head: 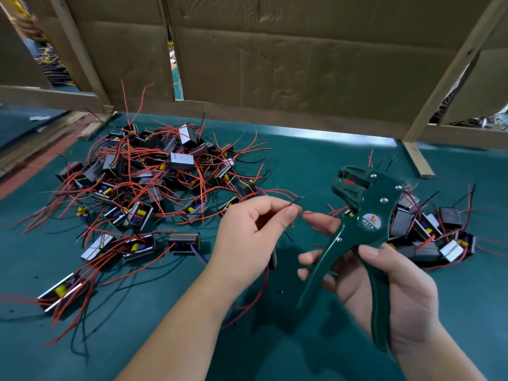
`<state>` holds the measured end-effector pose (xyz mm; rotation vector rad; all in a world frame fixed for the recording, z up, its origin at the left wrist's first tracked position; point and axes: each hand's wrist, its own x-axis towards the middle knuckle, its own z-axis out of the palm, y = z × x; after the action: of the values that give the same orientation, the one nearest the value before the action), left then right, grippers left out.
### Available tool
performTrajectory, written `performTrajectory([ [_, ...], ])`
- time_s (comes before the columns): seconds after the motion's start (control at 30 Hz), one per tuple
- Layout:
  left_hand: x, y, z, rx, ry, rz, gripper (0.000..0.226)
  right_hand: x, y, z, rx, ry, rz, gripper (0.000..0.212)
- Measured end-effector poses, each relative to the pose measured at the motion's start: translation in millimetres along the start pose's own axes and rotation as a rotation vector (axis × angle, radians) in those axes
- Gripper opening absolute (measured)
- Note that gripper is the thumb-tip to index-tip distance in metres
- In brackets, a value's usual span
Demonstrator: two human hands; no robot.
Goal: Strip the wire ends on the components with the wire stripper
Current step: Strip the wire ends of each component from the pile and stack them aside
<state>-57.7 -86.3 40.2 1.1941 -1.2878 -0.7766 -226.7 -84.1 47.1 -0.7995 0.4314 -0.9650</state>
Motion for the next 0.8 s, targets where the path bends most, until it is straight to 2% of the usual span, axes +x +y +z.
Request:
performTrajectory([
  [0.1, 5, 1, -10, -0.124, 0.044, -0.015, 0.011, 1, -3, -6, -0.068, 0.087, 0.089, 0.076],
  [0.3, 10, -1, -21, -0.293, 0.123, -0.017, 0.011, -3, 3, -1, -0.123, 0.002, 0.35, 0.068],
  [0.57, 7, 3, -18, -0.234, 0.027, 0.018, 0.015, -5, 6, 7, -0.006, -0.164, 0.339, 0.056],
  [0.8, 6, 4, -19, -0.233, -0.038, 0.029, 0.015, -6, 4, 4, -0.082, -0.135, 0.32, 0.051],
])
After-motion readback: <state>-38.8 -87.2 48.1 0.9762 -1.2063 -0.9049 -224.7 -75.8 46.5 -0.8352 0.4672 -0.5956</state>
